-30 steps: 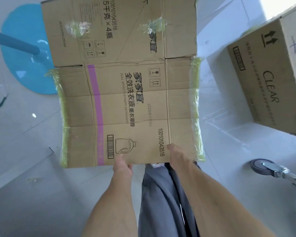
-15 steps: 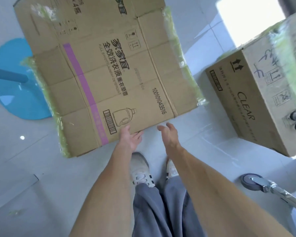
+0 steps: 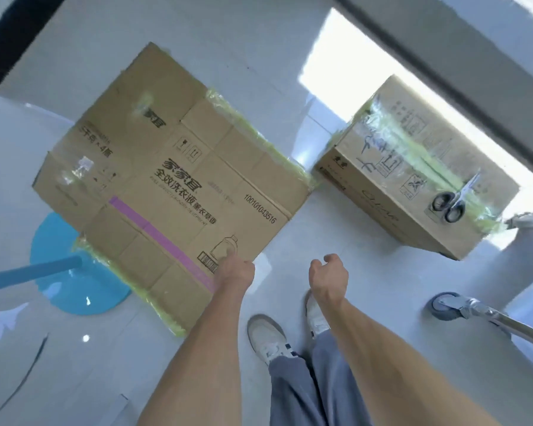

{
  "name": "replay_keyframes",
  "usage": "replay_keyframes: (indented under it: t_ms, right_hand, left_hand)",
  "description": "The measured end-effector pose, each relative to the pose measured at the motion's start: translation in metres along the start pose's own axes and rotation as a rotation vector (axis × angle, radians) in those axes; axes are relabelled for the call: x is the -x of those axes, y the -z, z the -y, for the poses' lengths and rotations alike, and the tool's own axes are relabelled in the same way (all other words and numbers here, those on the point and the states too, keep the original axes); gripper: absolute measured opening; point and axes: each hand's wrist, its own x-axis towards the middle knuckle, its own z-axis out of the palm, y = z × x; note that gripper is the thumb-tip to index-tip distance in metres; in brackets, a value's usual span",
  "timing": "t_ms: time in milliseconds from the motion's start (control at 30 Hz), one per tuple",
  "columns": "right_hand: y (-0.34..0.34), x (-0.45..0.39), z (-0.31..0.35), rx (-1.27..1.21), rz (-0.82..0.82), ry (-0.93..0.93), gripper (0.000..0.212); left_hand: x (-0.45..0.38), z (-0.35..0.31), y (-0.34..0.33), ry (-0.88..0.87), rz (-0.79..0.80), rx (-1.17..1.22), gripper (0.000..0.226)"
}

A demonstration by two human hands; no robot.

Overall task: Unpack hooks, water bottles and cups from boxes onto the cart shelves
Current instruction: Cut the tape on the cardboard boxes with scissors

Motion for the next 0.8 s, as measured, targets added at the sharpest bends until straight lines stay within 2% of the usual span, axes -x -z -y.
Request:
replay_keyframes:
  t_ms: [100,233,400,467,600,800]
  right_hand:
    - [0.054,0.000,0.025,-0.113,-0.115,-0.043,0.043]
    - [0.126,-0.021,0.059,-0.181,-0.229,-0.037,0.038]
    - [0.197,-0.082,0.081,-0.122,-0.385,-0.070,0.042]
    - [0.218,-0.115,0.084,-0.148,-0.360,-0.065,0.043]
    - [0.235,-0.153,0.072,-0.233,-0.279,-0.204,0.045]
    - [0.240,-0.164,0.053,-0.385,-0.237,-0.160,0.037]
  left_hand:
    - [0.027,-0.060,0.036,-0.035,-0.067,-0.042,0.043]
    - [0.047,-0.170,0.063,-0.222,-0.179,-0.126,0.046]
    - [0.062,-0.292,0.025,-0.389,-0.182,-0.123,0.039]
    - [0.067,-0.329,-0.002,-0.461,-0.187,-0.076,0.037]
    - [0.081,-0.362,-0.056,-0.575,-0.076,-0.161,0.030]
    - [0.090,-0.367,-0.095,-0.582,0.107,-0.254,0.013]
